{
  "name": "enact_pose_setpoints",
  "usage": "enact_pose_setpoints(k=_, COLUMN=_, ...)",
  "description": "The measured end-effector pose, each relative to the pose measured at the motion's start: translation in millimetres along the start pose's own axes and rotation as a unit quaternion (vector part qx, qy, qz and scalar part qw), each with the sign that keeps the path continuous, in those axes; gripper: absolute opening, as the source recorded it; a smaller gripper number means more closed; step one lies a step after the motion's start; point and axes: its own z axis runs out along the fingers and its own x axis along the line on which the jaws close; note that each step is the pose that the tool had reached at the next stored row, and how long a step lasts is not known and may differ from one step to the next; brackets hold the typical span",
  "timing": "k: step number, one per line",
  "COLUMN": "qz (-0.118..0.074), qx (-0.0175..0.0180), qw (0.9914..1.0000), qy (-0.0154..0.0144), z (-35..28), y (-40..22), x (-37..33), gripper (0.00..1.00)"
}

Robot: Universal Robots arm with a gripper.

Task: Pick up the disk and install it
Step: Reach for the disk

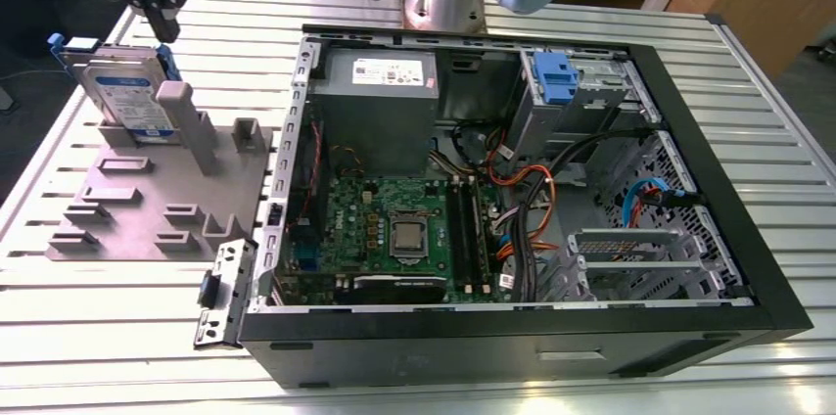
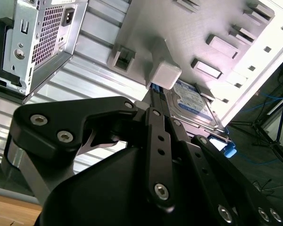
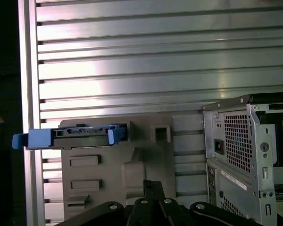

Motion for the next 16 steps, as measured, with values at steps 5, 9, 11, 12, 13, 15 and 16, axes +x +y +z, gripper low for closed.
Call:
enact_pose_setpoints(k=5, qz=0.000, qx=0.0000, qw=1.00000, qy=0.0000, z=0.3, y=2.3, x=6.3, gripper=0.11)
enact_pose_setpoints(k=9, qz=0.000, qx=0.0000, qw=1.00000, qy=0.0000, z=0.8, y=2.9, x=13.7, gripper=0.11)
enact_pose_setpoints(k=11, qz=0.000, qx=0.0000, qw=1.00000, qy=0.0000, z=0.9, y=2.8, x=15.7, gripper=0.11)
enact_pose_setpoints(k=12, qz=0.000, qx=0.0000, qw=1.00000, qy=0.0000, z=0.9, y=2.8, x=16.5, gripper=0.11)
enact_pose_setpoints(k=13, qz=0.000, qx=0.0000, qw=1.00000, qy=0.0000, z=1.0, y=2.7, x=17.3, gripper=0.11)
enact_pose_setpoints(k=15, qz=0.000, qx=0.0000, qw=1.00000, qy=0.0000, z=1.0, y=3.0, x=19.0, gripper=0.11)
enact_pose_setpoints(k=16, qz=0.000, qx=0.0000, qw=1.00000, qy=0.0000, z=1.1, y=3.0, x=19.7, gripper=0.11)
